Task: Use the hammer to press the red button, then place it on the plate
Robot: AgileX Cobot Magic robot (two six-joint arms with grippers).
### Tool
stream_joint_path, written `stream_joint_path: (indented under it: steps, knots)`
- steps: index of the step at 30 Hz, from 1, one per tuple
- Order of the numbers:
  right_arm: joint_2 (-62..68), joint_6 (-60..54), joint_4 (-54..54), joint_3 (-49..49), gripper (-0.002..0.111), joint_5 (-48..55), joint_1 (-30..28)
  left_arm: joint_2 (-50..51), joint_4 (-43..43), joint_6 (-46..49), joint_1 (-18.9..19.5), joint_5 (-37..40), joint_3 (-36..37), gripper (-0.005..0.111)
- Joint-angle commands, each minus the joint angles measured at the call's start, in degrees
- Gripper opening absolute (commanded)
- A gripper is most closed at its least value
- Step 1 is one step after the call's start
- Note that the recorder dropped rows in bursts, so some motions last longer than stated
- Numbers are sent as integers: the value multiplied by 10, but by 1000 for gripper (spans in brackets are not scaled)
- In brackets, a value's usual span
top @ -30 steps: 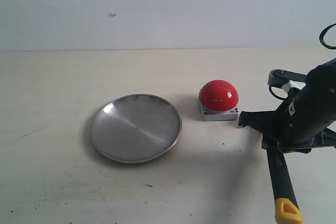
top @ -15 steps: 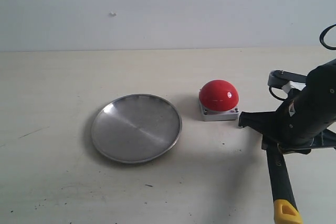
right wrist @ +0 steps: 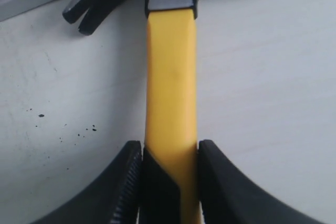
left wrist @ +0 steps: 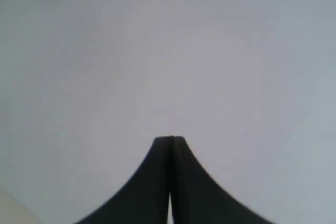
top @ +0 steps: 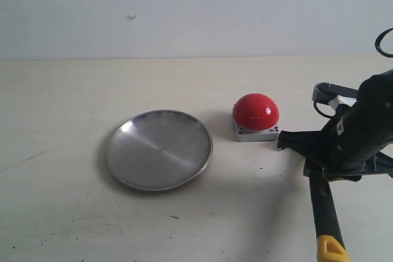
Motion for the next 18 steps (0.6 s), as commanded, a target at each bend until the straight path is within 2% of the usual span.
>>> stream_joint_path:
  steps: [1, 3, 6, 9, 14, 18]
  knots:
    - [-8, -28, 26, -1, 0, -15, -1, -1, 56, -146, 0, 73, -3, 0]
    - [-8, -34, 34, -1, 0, -18, -1, 12, 146, -214, -16, 153, -9, 0]
    - [-8, -39, 34, -1, 0, -20, -1, 42, 206, -245, -73, 165, -18, 0]
    - [-8, -43, 34, -8, 0, -17, -1, 95, 240, -238, -154, 164, -54, 0]
    - [-8, -46, 35, -31, 0, 3, -1, 230, 259, -236, -319, 197, -138, 0]
    - [-8, -58, 36, -39, 0, 15, -1, 329, 260, -205, -448, 266, -203, 0]
